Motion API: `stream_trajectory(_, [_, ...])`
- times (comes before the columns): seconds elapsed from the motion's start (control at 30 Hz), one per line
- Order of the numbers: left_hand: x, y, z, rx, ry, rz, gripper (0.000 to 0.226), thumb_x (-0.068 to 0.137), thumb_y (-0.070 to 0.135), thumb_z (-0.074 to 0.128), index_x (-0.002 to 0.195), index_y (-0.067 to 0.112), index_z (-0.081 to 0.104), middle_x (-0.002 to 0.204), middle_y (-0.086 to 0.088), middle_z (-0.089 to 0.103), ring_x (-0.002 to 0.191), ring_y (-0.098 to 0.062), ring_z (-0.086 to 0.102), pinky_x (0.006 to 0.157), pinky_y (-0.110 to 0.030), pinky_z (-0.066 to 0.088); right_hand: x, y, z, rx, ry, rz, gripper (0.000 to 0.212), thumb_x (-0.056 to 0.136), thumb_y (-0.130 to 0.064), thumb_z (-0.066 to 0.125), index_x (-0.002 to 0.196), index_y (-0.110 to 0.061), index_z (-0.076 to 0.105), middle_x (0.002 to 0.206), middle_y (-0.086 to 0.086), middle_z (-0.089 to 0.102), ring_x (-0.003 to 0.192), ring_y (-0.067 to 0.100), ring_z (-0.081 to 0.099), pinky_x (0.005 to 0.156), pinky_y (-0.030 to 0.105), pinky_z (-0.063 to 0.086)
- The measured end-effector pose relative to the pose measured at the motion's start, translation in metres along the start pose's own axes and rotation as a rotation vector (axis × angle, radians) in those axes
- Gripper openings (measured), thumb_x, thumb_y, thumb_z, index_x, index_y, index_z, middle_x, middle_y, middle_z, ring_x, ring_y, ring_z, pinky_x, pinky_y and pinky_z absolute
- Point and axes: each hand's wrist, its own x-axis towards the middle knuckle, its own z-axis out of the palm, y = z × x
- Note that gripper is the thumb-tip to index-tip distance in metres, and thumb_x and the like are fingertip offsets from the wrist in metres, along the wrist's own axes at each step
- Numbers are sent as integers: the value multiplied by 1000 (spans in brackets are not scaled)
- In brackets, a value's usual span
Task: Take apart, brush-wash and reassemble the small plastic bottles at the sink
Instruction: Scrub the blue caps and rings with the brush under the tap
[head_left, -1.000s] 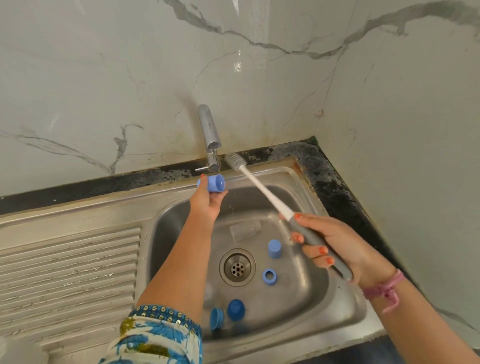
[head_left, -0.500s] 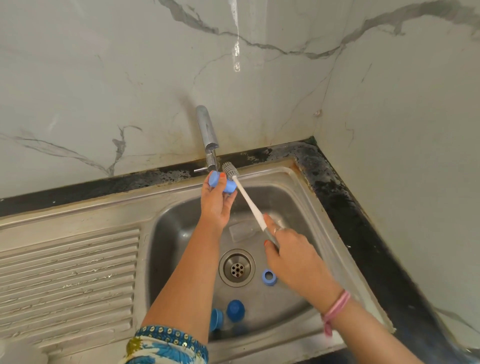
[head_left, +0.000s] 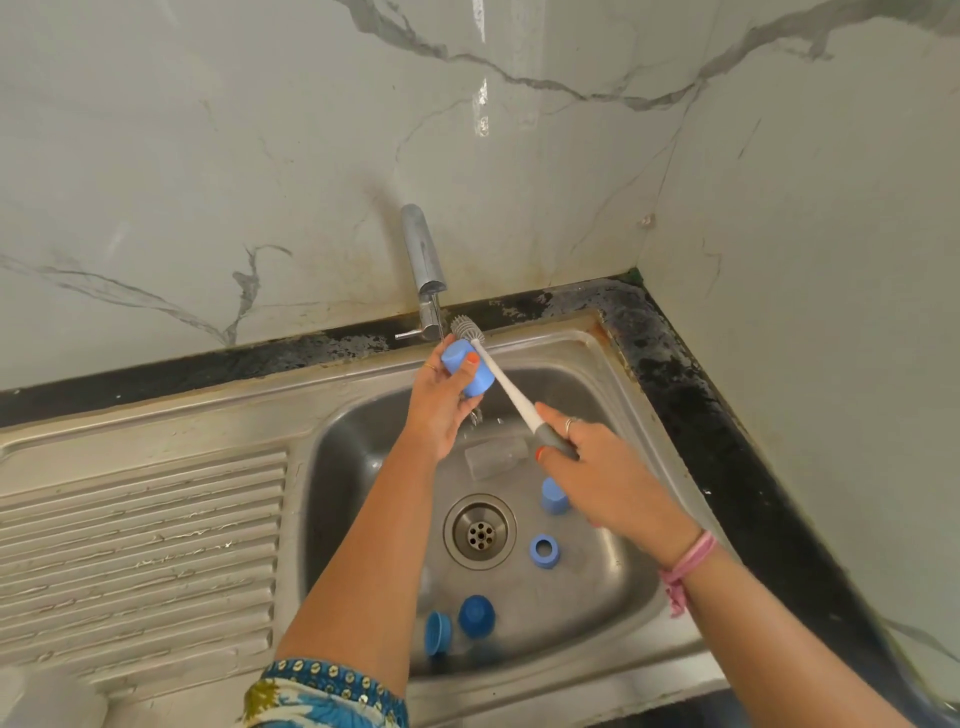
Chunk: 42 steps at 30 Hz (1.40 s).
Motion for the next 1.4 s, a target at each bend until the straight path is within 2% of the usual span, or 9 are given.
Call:
stream_trajectory(0.17, [3,4,1,-56,165,44,59,92,12,63,145,18,39,133,-7,55,117,-23,56,95,-36,50,-12,-7,7,-115,12,-78,53,100,-21,45,150,-24,29,87,6,59,70,14,54,67,30,48])
stream_trajectory(0.27, [3,8,-4,-24,107,34,57,92,12,62,145,18,40,129,-5,57,116,-22,57,89,-30,52,-12,-8,8,-135,27,-98,54,100,-21,44,151,-25,28,82,0,54,66,10,49,61,23,45])
stream_trajectory(0.37, [5,11,-5,190,-14,31,61,91,11,66,145,18,38,127,-2,58,110,-18,59,90,-32,53,-4,-8,0,-130,35,-92,54,99,-20,45,151,-24,30,86,4,57,71,17,56,66,30,50])
stream_trajectory(0.53, [19,13,-22,465,139,135,47,86,15,72,130,10,57,118,-9,66,107,-26,63,78,-30,54,-16,-15,-8,-284,-29,-159,55,99,-23,43,151,-30,26,87,0,52,74,14,54,70,29,50])
stream_trajectory(0.77, [12,16,-10,679,146,267,41,86,13,71,125,6,61,114,-6,65,100,-22,62,88,-32,53,-3,-24,1,-407,31,-165,56,101,-20,38,154,-25,21,93,1,49,82,17,54,74,30,48])
stream_trajectory(0.9, [17,22,-20,630,240,245,44,84,14,73,126,8,61,118,-6,66,101,-22,63,89,-33,54,-21,-26,8,-479,51,-246,55,102,-27,31,154,-26,13,100,1,48,90,17,51,74,24,37])
stream_trajectory(1.07, [12,21,-9,682,200,265,50,86,18,71,132,7,56,120,-5,63,103,-22,61,91,-32,52,-3,-25,4,-389,40,-162,56,102,-22,36,154,-25,18,89,0,47,77,13,51,64,23,43])
stream_trajectory(1.23, [17,21,-26,601,333,196,52,84,21,75,131,7,58,124,-7,63,110,-25,61,96,-38,52,-25,-31,17,-487,16,-186,56,103,-25,31,155,-26,9,108,4,50,92,23,56,80,34,46])
stream_trajectory(1.4, [2,17,-18,585,158,284,43,85,21,73,124,10,61,111,-5,66,96,-18,64,78,-25,57,4,-21,13,-359,21,-132,55,101,-24,37,154,-23,20,99,3,53,85,19,54,74,31,45])
